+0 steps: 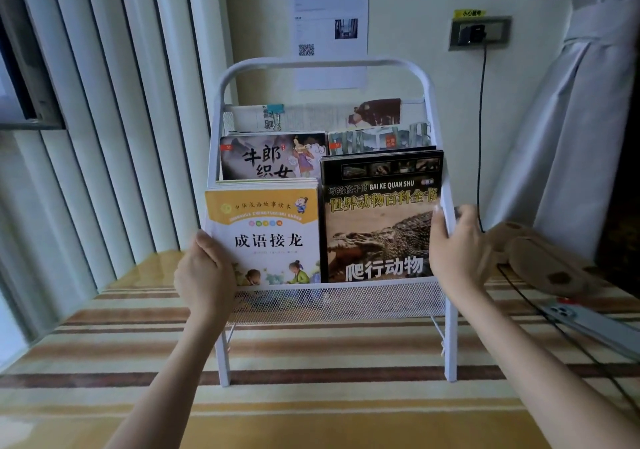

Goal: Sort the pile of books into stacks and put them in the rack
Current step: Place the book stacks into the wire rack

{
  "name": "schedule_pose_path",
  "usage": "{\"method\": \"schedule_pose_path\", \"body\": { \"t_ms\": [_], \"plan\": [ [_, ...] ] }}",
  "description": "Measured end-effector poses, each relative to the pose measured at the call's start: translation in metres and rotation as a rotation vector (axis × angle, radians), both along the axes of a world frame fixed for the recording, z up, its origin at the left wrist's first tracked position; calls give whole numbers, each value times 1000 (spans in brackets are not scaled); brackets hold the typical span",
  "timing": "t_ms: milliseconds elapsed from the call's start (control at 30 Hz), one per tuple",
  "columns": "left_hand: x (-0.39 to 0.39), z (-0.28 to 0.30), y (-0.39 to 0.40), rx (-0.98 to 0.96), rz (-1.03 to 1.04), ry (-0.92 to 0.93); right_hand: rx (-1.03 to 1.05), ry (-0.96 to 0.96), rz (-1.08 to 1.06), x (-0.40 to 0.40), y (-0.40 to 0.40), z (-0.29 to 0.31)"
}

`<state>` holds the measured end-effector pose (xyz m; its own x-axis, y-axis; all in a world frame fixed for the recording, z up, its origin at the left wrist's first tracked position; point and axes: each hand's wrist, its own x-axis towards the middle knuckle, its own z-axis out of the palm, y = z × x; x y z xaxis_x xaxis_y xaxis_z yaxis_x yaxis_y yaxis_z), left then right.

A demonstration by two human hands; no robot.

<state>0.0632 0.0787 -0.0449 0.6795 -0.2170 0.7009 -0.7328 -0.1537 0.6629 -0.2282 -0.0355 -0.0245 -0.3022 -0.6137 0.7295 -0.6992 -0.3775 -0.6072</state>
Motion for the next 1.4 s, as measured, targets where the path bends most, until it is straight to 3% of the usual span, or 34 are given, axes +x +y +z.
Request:
{"method": "schedule_pose_path", "body": {
  "t_ms": [100, 200, 267, 333, 433, 667, 867, 967, 1067, 1167, 1267, 1400],
  "plan": [
    [1, -1, -1, -3, 3, 26, -185, -19, -115, 16, 23, 37],
    [-1, 0, 0, -11, -21, 32, -485, 212, 49, 59, 51, 86],
    [1, 0, 1, -7, -38, 30, -360, 489, 169, 94, 53, 112],
    [2, -1, 3, -10, -51, 27, -60, 723, 184, 117, 40, 128],
    [1, -2, 4, -23, -62, 24, 140, 871, 172, 123, 16, 133],
    [4, -5, 3, -31, -93, 10, -56, 747, 258, 133, 3, 122],
    [4, -5, 3, -37, -75, -8, -139, 831, 346, 124, 0, 123],
    [3, -5, 2, -51, -54, -10, -34, 874, 437, 120, 1, 130],
    [4, -6, 2, -50, -74, -17, 8, 624, 575, 124, -2, 141],
    [6, -6, 0, -24, -57, -21, -178, 550, 347, 124, -12, 150],
    [7, 2, 4, -39, -6, -52, 11, 647, 295, 114, -28, 153],
    [-1, 59, 10, -305, -43, -203, 130, 723, 342, 107, -34, 163]
  ]
}}
